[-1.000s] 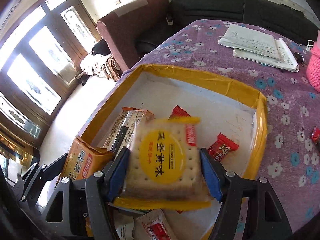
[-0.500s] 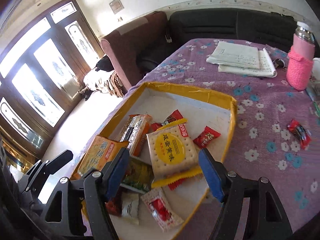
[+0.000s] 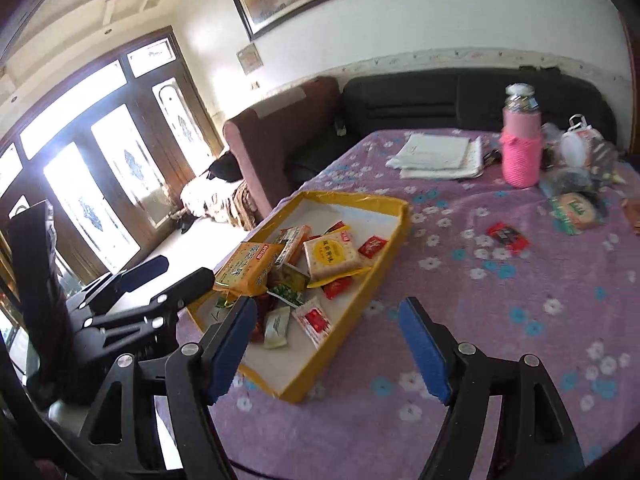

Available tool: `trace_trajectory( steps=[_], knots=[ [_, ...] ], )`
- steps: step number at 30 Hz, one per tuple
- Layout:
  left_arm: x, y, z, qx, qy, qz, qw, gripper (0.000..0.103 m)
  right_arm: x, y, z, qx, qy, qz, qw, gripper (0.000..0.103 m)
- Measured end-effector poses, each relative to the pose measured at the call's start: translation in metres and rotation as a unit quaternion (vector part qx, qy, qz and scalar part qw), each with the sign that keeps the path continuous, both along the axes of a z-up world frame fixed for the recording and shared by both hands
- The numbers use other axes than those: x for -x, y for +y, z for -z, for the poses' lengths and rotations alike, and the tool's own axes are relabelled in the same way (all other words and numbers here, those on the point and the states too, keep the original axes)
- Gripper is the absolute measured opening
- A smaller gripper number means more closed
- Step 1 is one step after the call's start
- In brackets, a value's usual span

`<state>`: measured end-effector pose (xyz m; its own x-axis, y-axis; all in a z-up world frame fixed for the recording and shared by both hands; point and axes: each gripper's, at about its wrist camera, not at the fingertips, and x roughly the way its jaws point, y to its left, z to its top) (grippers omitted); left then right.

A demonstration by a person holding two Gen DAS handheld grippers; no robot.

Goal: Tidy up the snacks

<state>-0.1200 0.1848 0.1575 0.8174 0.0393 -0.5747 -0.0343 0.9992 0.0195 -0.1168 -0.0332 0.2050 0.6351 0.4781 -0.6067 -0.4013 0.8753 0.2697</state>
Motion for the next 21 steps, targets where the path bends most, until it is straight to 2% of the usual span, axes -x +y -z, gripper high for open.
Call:
trace_trajectory(
  steps=[5,9,13,16,18,20,21],
  knots=[
    [0.037,-0.017,-0.028,-0.011,-0.049,0.004,0.9987,0.08,0.071,-0.063,-0.039,0.007,-0.068,0.042,0.997,0.077],
    [0.076,-0.027,-0.062,-0.013,-0.122,-0.01,0.9924,0.085,0.14,-0.116,-0.088,0.014,-0.142,0.093,0.985,0.078],
    [0.117,-0.029,-0.102,-0.001,-0.185,-0.009,0.9826,0.09,0.22,-0.155,-0.154,0.051,-0.241,0.142,0.959,0.083],
    [0.139,-0.031,-0.126,-0.003,-0.218,-0.01,0.976,0.096,0.275,-0.172,-0.209,0.102,-0.306,0.184,0.929,0.089],
    [0.152,-0.031,-0.137,-0.004,-0.238,-0.014,0.9712,0.103,0.3,-0.179,-0.24,0.123,-0.335,0.199,0.913,0.092],
    [0.163,-0.032,-0.144,-0.008,-0.258,-0.019,0.966,0.103,0.316,-0.186,-0.265,0.129,-0.348,0.207,0.905,0.099],
    [0.168,-0.033,-0.145,-0.013,-0.267,-0.022,0.9634,0.103,0.318,-0.187,-0.274,0.127,-0.348,0.207,0.905,0.1]
  ],
)
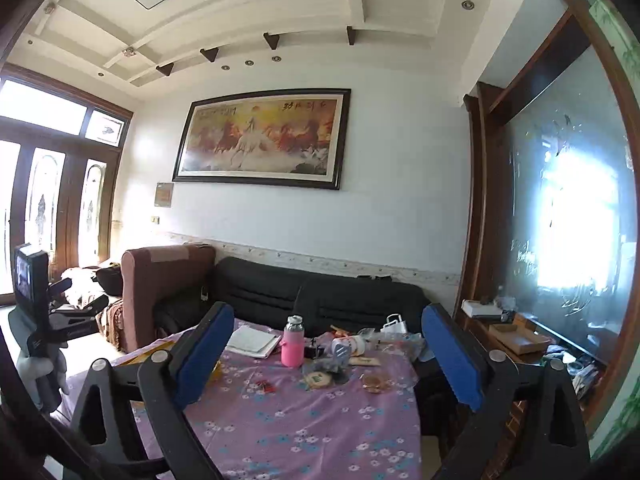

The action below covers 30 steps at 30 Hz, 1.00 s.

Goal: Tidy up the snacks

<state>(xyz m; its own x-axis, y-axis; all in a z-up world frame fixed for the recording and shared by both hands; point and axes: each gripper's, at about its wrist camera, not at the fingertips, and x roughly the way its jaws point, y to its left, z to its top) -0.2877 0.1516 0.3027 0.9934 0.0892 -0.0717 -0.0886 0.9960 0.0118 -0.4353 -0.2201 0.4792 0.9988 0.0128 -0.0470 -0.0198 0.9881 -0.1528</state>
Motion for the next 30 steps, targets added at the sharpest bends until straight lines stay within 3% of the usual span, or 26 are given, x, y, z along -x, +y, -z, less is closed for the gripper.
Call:
trace_trajectory(
  steps=[2,5,7,11,17,23,30],
  knots=[
    [0.005,-0.003,0.004,-0.013,-0.012,-0.012,0.9998,0.103,-0.009,0.002,-0.006,-0.004,0.032,-0.015,0.999,0.103],
    [-0.003,-0.007,0.025,-0.021,0.008,-0.021,0.9995,0.103,-0.052,0.019,0.03,-0.012,0.11,-0.06,0.992,0.103],
    [-0.015,-0.008,0.046,-0.014,0.025,-0.008,0.9995,0.103,-0.092,0.042,0.078,-0.014,0.166,-0.093,0.982,0.103],
    [-0.047,0.0,0.089,0.02,0.078,0.005,0.9967,0.103,-0.169,0.1,0.197,-0.054,0.282,-0.175,0.942,0.101],
    [-0.083,0.042,0.133,0.091,0.145,-0.032,0.9848,0.103,-0.224,0.176,0.315,-0.03,0.356,-0.176,0.917,0.096],
    [-0.105,0.056,0.161,0.094,0.178,-0.063,0.9775,0.103,-0.237,0.213,0.346,-0.015,0.389,-0.203,0.898,0.095],
    [-0.128,0.051,0.182,0.069,0.216,-0.065,0.9718,0.103,-0.25,0.24,0.347,0.024,0.393,-0.21,0.895,0.095]
  ],
)
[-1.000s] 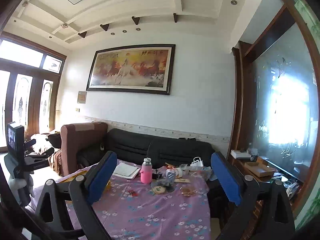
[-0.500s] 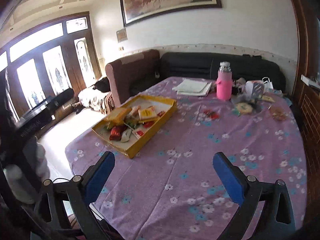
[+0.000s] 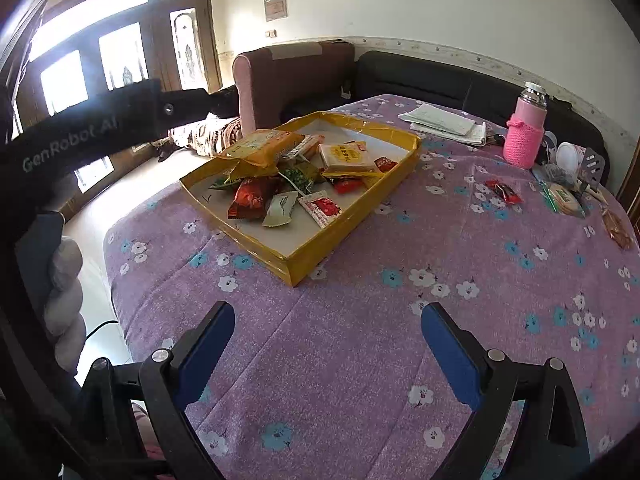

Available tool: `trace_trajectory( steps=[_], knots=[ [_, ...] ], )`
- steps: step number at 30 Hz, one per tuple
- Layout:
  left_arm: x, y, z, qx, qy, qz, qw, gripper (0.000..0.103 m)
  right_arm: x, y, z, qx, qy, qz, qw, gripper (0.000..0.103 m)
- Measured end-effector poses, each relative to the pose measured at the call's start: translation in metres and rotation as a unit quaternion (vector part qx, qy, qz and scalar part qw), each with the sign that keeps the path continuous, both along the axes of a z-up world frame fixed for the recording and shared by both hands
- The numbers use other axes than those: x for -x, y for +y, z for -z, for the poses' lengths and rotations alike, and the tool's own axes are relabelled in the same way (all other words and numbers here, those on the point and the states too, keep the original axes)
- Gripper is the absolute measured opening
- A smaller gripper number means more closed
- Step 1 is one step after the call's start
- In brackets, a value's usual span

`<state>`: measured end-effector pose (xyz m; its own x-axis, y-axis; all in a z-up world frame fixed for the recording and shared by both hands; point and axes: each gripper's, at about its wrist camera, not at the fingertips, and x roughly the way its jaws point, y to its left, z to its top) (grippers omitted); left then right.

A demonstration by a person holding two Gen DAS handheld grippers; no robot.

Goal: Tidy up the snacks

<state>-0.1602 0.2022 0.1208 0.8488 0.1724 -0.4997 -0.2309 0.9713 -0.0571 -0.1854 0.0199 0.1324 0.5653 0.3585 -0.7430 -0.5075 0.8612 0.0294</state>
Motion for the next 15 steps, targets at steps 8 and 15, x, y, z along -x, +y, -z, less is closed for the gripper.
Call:
trace_trajectory(
  steps=[8,15],
  knots=[
    [-0.013,0.004,0.009,0.01,0.022,0.004,0.9997,0.103,-0.016,0.02,0.007,0.002,0.013,-0.021,1.0,0.095],
    [-0.017,-0.006,0.006,-0.019,0.025,-0.008,0.9995,0.103,-0.023,0.013,0.005,-0.024,0.019,-0.014,0.999,0.095]
  ],
)
